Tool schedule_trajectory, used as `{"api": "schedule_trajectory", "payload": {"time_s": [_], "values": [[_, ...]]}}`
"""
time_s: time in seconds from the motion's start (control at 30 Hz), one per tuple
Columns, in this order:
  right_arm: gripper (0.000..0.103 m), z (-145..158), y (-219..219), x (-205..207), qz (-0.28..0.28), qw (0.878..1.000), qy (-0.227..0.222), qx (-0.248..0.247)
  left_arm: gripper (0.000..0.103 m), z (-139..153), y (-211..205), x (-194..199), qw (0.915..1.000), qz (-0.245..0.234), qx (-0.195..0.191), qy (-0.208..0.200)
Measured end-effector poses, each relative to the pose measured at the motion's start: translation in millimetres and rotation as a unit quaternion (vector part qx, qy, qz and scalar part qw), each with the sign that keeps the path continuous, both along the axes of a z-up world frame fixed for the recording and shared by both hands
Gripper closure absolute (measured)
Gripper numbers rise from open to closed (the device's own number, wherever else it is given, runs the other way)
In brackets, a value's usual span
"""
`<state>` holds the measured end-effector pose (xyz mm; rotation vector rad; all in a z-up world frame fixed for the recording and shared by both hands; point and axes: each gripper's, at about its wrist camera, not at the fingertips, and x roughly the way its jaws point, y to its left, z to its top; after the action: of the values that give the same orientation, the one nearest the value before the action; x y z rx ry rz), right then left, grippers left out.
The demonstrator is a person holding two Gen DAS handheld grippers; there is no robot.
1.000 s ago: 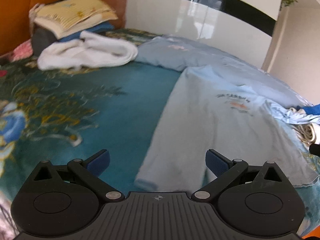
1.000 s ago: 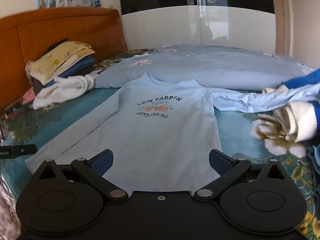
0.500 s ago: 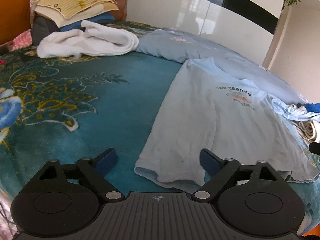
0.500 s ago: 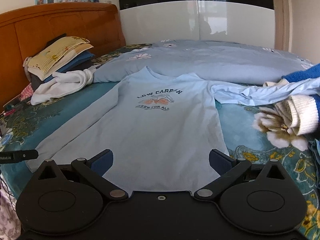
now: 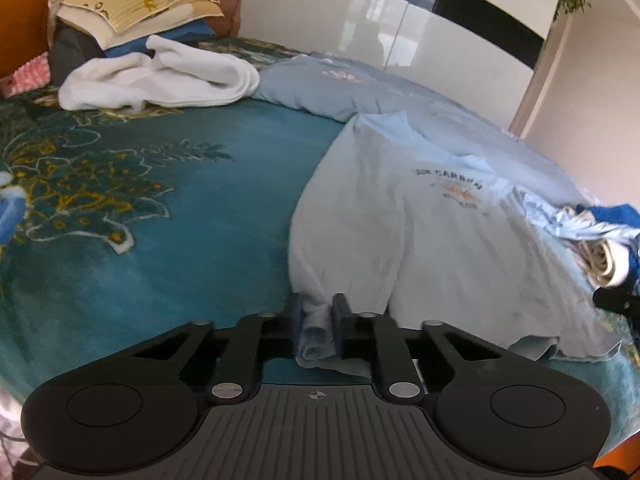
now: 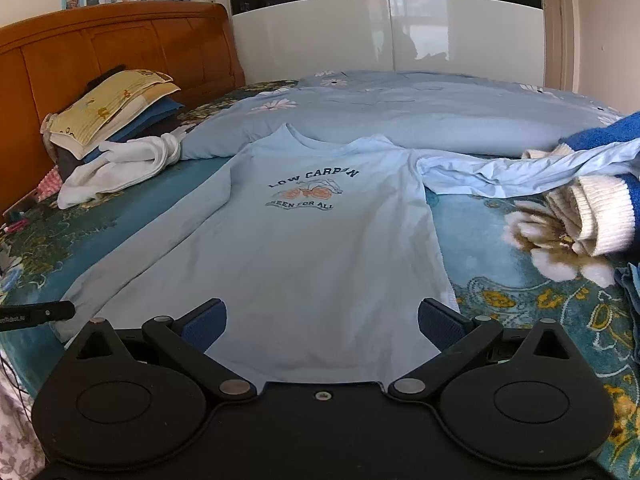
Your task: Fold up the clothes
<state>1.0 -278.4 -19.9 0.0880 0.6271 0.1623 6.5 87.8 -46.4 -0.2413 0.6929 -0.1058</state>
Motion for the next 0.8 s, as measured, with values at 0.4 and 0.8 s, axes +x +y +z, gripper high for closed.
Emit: {"api": "schedule_trajectory", "payload": {"time_s": [0.4, 0.8], "values": [[0.001, -2.1, -8.7, 0.9, -0.010, 1.000, 0.006, 0.005, 0.097, 36.2, 36.8, 17.4, 0.9908, 0.081, 0.088, -0.064], [0.001, -6.1, -15.4, 5.9, -0.020, 1.000, 0.015, 0.003, 0.097, 76.8, 97.3, 86.4, 0.9545, 0.166, 0.232, -0.088]]}}
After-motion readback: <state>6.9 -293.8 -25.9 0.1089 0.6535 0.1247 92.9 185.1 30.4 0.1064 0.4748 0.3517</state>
